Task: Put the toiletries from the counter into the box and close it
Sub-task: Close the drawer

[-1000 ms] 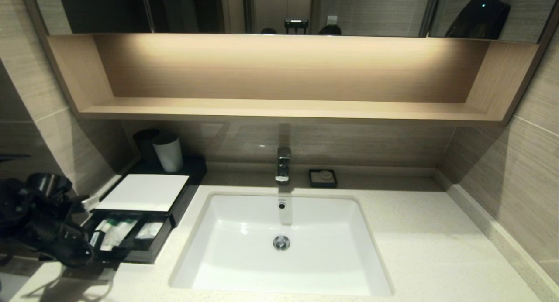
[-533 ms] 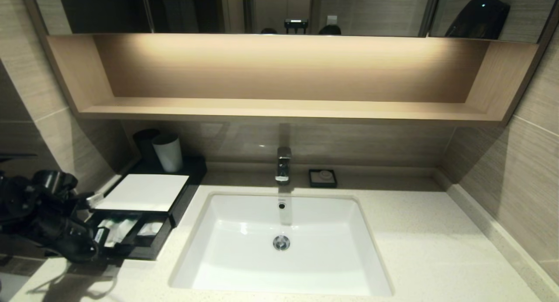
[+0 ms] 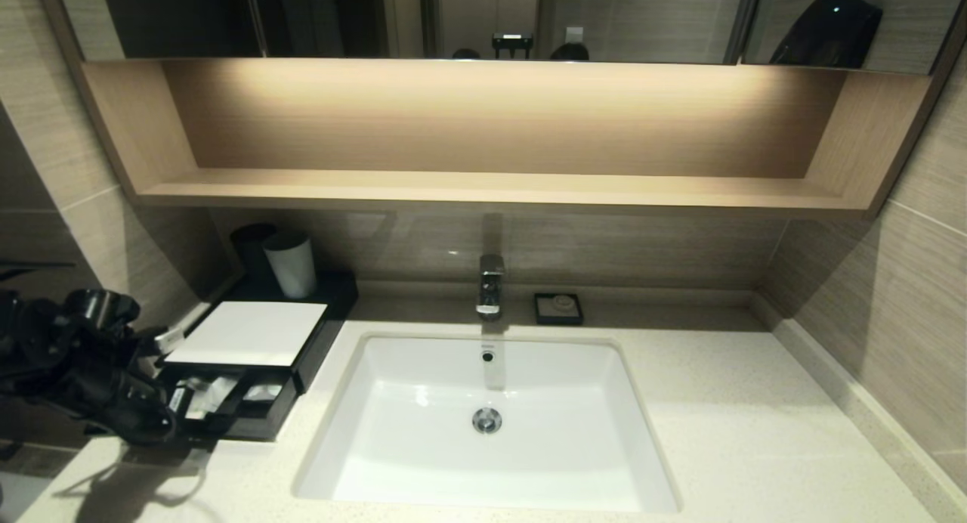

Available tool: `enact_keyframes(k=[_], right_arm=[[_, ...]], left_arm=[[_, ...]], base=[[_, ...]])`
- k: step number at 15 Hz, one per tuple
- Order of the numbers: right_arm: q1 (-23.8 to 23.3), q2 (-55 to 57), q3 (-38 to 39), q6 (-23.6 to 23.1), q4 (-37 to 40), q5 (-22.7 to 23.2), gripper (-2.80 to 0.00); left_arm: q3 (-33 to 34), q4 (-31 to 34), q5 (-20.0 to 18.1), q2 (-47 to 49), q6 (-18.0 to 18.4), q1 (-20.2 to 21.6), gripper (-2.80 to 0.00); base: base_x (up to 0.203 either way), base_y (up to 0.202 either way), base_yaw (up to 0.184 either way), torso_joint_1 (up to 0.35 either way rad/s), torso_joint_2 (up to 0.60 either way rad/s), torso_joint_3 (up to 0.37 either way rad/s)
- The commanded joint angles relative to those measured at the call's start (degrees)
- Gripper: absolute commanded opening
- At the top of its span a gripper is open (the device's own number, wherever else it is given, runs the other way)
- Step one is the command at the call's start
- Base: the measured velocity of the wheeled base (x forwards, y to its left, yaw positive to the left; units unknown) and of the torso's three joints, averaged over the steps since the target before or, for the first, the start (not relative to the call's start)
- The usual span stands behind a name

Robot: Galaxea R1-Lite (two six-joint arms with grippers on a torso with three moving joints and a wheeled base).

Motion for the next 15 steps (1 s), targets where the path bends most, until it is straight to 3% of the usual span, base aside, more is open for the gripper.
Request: enact_keyframes(k=[1,15], right_arm=[[0.00,0.00,0.01,-0.01,0.00,0.00,-2.80],[0.00,0.00,0.01,-0.01,0.00,0.00,-2.80]], left_arm=[[-0.76,-0.02,-0.08,0.68,-0.44,-0.50,-2.80],[-6.39,-0.07,-0.08,4.41,-1.60,-1.20,-2.80]], base=[[0.000,0.000,0.000,0.000,0.00,0.000],[0.000,0.000,0.000,0.000,0.00,0.000]])
